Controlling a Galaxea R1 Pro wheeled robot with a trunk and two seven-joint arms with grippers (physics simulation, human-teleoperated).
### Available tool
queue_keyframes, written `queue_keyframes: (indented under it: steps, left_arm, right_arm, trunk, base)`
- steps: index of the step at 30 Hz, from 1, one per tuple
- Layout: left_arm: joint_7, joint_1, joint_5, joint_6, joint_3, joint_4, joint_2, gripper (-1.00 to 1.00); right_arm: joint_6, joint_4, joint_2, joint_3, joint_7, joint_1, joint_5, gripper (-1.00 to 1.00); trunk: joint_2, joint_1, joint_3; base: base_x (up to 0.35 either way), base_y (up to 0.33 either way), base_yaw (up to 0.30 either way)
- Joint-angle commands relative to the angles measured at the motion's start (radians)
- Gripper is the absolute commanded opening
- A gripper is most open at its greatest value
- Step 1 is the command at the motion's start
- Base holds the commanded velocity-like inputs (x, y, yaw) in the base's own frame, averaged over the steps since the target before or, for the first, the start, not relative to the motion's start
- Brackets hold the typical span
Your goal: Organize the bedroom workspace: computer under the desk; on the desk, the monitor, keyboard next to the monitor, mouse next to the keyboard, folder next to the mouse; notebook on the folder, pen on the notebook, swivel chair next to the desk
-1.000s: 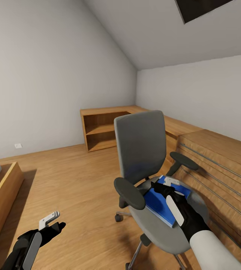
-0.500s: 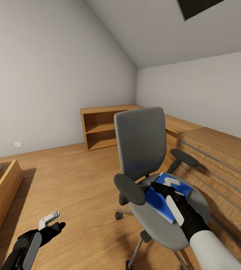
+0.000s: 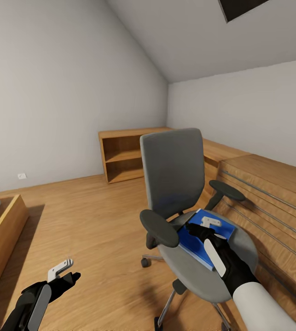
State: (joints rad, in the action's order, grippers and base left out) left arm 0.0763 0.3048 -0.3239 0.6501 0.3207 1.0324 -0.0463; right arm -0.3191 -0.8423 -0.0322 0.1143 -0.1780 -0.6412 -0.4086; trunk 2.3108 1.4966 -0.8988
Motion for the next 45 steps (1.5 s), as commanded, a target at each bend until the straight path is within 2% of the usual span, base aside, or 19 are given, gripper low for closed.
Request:
queue_keyframes:
  steps: [1,16,21,45]
  left_arm:
    - [0.008,0.0,-0.011,0.005,0.0,0.001,0.0,1.0]
    - [0.008,0.0,-0.011,0.006,0.0,0.001,0.0,1.0]
    - [0.008,0.0,-0.011,0.006,-0.001,0.001,0.0,1.0]
    - [0.008,0.0,-0.012,0.01,0.0,-0.007,-0.003,1.0]
  right_arm:
    - [-0.003,0.006,-0.002,0.005,-0.011,0.0,-0.015,1.0]
    - [-0.003,0.006,-0.002,0.004,-0.011,0.0,-0.015,1.0]
    - [-0.003,0.006,-0.002,0.004,-0.011,0.0,-0.015,1.0]
    - [-0.003,0.006,-0.002,0.005,-0.01,0.0,-0.015,1.0]
  trunk:
    - [0.0,0.0,-0.001]
    - [0.0,0.0,-0.001]
    - [0.035,0.019,-0.017]
    - [0.035,0.019,-0.017]
  base:
    - [0.0,0.0,0.0]
    - [0.0,0.0,0.0]
    - [0.0,0.0,0.0]
    - [0.0,0.0,0.0]
